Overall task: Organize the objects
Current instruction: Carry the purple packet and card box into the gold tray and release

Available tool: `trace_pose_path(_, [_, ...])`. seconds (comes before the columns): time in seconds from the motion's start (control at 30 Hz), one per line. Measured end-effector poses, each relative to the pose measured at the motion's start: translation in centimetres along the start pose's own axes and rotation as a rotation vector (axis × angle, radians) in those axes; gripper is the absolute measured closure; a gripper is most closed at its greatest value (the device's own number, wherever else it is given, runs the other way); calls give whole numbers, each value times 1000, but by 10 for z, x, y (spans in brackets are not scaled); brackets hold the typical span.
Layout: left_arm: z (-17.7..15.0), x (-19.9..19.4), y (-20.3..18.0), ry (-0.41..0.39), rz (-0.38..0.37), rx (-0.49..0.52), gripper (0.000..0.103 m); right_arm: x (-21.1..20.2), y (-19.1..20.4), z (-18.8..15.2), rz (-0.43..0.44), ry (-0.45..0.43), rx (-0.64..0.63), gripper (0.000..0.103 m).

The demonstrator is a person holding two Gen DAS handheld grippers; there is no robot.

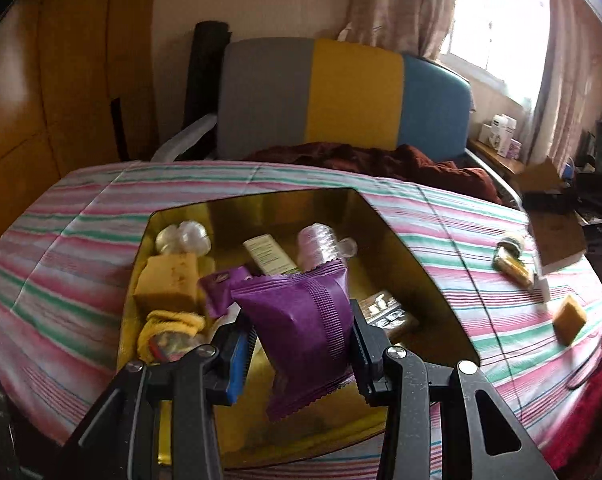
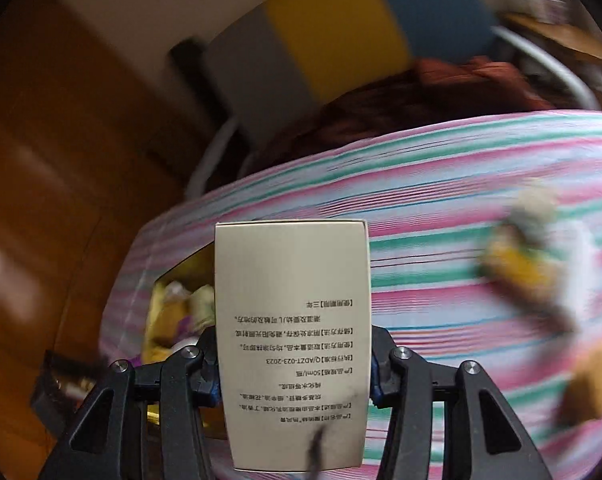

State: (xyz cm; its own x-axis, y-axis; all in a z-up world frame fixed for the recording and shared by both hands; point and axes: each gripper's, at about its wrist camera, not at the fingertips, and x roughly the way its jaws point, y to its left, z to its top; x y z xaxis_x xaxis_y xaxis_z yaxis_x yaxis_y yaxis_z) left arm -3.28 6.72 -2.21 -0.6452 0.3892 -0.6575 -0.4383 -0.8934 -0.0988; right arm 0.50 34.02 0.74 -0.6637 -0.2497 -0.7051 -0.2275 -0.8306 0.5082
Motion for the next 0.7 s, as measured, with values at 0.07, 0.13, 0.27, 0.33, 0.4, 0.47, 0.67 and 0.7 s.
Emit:
trace_pose_path(0.07, [-2,2,6,12,1,-20,59,23,24,6,35,29,-24,51])
trace_pose_path(0.13, [-3,4,12,23,0,-46,53,46,46,13,59,47,-38,49])
trace_pose_path(0.27, [-3,1,18,8,12,-59,43,75,72,16,33,77,-83,44])
trace_pose_path(0.33, [-2,0,22,6,19,-66,43,80,77,11,40,91,-99,44])
trace_pose_path(0.4, [-3,-1,28,1,32,-76,43,83,77,2,37,101,-110,44])
trace_pose_path(0.47, [-4,-2,33,0,43,-85,43,86,77,-8,28,110,-111,44])
trace_pose_path(0.67, [-3,-6,41,-5,78,-110,41,78,71,-32,-8,95,-112,44])
trace_pose_path(0.7, [-2,-7,41,-8,82,-110,40,76,71,-35,-14,92,-116,44])
